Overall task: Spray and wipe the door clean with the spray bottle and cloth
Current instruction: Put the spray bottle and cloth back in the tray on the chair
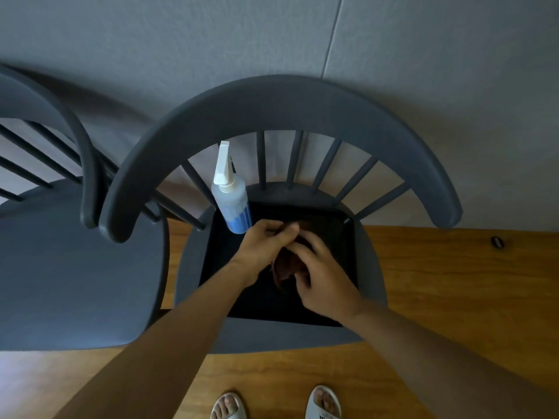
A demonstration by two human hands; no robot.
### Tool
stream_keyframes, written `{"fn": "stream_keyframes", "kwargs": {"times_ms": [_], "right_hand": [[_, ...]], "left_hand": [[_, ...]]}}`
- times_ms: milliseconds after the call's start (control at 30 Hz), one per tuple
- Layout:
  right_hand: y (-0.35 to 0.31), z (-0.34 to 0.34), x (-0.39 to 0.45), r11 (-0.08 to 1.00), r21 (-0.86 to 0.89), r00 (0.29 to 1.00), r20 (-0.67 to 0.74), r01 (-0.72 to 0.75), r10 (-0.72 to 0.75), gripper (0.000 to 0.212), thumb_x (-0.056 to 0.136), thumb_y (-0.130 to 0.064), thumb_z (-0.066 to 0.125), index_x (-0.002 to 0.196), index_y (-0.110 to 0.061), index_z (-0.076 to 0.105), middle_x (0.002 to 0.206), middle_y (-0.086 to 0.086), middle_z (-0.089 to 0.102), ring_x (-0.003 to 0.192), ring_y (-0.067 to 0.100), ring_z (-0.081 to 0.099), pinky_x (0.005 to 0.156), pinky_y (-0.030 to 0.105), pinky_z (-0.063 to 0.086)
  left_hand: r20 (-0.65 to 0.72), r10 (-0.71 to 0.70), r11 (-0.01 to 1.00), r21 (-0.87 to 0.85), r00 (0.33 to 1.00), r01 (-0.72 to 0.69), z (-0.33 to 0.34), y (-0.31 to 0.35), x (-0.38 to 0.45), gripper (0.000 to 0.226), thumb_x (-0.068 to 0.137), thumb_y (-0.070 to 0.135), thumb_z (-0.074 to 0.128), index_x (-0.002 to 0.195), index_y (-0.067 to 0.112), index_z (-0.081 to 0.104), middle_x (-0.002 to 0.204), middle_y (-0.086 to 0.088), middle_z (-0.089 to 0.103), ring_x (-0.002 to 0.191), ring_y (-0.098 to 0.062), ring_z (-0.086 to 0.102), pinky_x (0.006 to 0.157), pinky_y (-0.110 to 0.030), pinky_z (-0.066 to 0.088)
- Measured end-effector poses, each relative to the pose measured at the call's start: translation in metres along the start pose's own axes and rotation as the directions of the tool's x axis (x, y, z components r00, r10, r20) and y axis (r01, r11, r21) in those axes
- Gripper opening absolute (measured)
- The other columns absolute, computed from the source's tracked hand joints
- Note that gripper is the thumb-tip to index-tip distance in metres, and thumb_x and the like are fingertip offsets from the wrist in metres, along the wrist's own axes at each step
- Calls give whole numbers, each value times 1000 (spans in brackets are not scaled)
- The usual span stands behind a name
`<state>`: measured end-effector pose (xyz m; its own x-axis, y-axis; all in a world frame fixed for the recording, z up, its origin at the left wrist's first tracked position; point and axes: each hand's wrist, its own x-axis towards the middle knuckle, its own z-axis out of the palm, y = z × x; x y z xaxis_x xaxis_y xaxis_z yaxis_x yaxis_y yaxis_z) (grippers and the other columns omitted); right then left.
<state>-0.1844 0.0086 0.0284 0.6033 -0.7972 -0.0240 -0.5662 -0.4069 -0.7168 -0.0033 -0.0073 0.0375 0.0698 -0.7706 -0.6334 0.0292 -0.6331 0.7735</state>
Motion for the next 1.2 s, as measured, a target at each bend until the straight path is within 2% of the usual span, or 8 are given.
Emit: {"fn": "stream_keyframes", "kwargs": {"times_ms": [100, 233, 333, 433, 733, 933, 1067, 1200], "right_hand": [[2, 15, -16, 980, 173, 994, 80, -93, 80, 72, 84, 3, 57, 146, -29, 42, 161, -22, 21, 148, -7, 25, 116, 11, 31], [8, 25, -26, 869, 401, 929, -101, -289, 356, 56, 90, 14, 51, 131, -25, 47, 143, -15, 41, 138, 4, 47, 110, 28, 48], [19, 15, -19, 882, 275, 866, -225, -383, 446, 46, 94, 8, 55, 131, -18, 53, 131, -8, 47, 124, 7, 52, 106, 27, 48], [31, 7, -11, 892, 86, 890, -72, -443, 449, 50, 95, -1, 60, 141, -17, 51, 141, 1, 47, 132, 22, 46, 107, 29, 45], [37, 7, 12, 881, -76, 875, 104, -468, 473, 71, 85, -34, 73, 147, -32, 38, 129, 3, 42, 124, 24, 38, 103, 41, 45], [53, 8, 30, 784, 30, 778, 145, -620, 611, 46, 94, -36, 63, 137, -26, 55, 127, 6, 48, 122, 27, 51, 102, 38, 48], [52, 1, 26, 870, -46, 868, 67, -490, 493, 14, 94, -25, 70, 105, -24, 63, 108, 1, 53, 102, 22, 57, 89, 35, 52], [37, -21, 19, 932, 142, 942, 1, -333, 336, 19, 96, -21, 68, 91, -33, 54, 102, -11, 68, 94, 4, 66, 77, 25, 55]], "left_hand": [[-12, 17, 985, 170, 1000, -15, -5, -20, 6, 11, 94, 20, 76, 104, 17, 72, 98, -6, 76, 94, -19, 74, 75, -28, 59], [4, 77, 962, 262, 997, -75, -14, -42, 7, 9, 99, 11, 67, 98, 20, 71, 94, -3, 75, 88, -16, 72, 75, -26, 56], [-31, 109, 974, 202, 994, -100, -19, -49, 7, 10, 101, 12, 63, 100, 21, 67, 98, -5, 74, 91, -16, 70, 73, -22, 53], [-147, 112, 976, 204, 983, -81, -19, -52, 8, 10, 102, 16, 60, 101, 25, 63, 99, -2, 71, 96, -19, 69, 77, -26, 52], [-12, 275, 732, 651, 961, -201, -14, -59, -3, 93, 74, 38, 87, 146, 52, 31, 133, 6, 41, 122, -14, 51, 102, -37, 53], [-112, 286, 839, 509, 952, -192, -18, -57, -3, 36, 82, 42, 81, 109, 44, 58, 111, 13, 53, 101, -7, 61, 78, -16, 51], [-76, 245, 793, 589, 967, -155, -21, -50, -3, 31, 89, 41, 79, 108, 33, 55, 104, 8, 62, 90, -6, 63, 75, -24, 56], [-18, 263, 769, 608, 965, -198, -30, -37, -9, 22, 97, 30, 71, 118, 25, 63, 104, 6, 69, 92, -7, 67, 80, -26, 58]]}}
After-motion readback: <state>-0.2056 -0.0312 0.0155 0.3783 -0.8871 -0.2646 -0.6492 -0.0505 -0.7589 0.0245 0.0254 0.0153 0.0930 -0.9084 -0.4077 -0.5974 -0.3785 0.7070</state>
